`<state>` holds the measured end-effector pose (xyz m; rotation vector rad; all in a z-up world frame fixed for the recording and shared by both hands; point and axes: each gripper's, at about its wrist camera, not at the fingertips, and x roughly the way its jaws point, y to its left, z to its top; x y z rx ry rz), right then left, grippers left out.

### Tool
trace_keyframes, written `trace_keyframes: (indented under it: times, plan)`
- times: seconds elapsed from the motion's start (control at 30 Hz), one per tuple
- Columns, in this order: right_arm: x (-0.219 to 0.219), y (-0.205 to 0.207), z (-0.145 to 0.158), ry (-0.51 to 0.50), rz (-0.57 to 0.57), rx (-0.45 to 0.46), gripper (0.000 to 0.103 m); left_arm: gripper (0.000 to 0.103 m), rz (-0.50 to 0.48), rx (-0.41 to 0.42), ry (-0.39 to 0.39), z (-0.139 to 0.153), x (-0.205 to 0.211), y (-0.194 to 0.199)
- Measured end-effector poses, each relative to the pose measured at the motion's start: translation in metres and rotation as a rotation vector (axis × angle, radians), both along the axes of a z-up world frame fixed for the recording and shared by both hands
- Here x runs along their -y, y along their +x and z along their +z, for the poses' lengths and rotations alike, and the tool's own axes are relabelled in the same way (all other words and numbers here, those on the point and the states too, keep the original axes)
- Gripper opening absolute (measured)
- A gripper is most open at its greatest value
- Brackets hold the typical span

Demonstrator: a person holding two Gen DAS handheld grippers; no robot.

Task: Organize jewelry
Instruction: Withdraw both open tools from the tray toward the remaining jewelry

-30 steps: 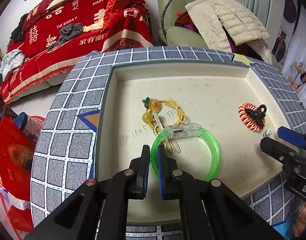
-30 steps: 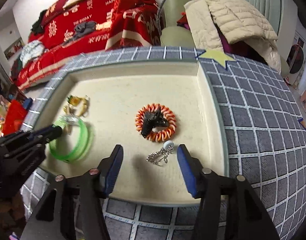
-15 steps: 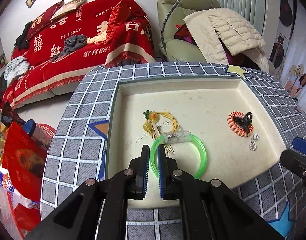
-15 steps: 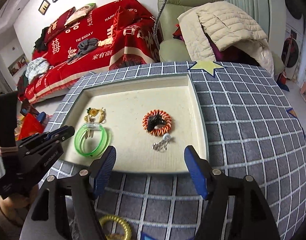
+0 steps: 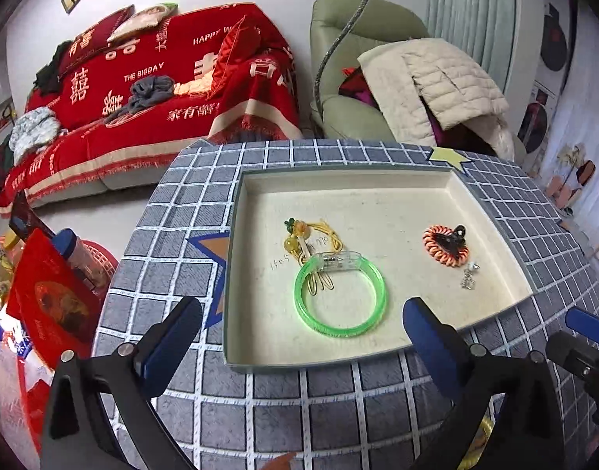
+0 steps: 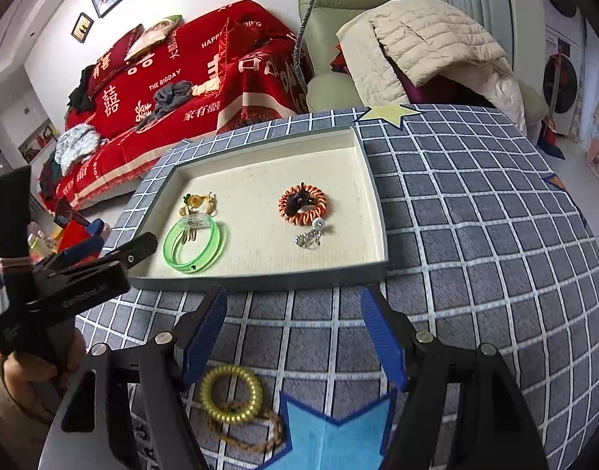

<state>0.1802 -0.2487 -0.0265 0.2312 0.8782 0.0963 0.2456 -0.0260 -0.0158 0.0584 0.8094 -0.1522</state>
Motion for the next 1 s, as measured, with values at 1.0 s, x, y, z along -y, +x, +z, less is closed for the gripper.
trace_keyframes:
  times: [1.0]
  plan:
    - [-0.018, -0.130, -0.053, -0.043, 0.094, -0.118, 0.103, 0.103, 0.069, -0.188, -0.029, -0.042, -0.057, -0.164]
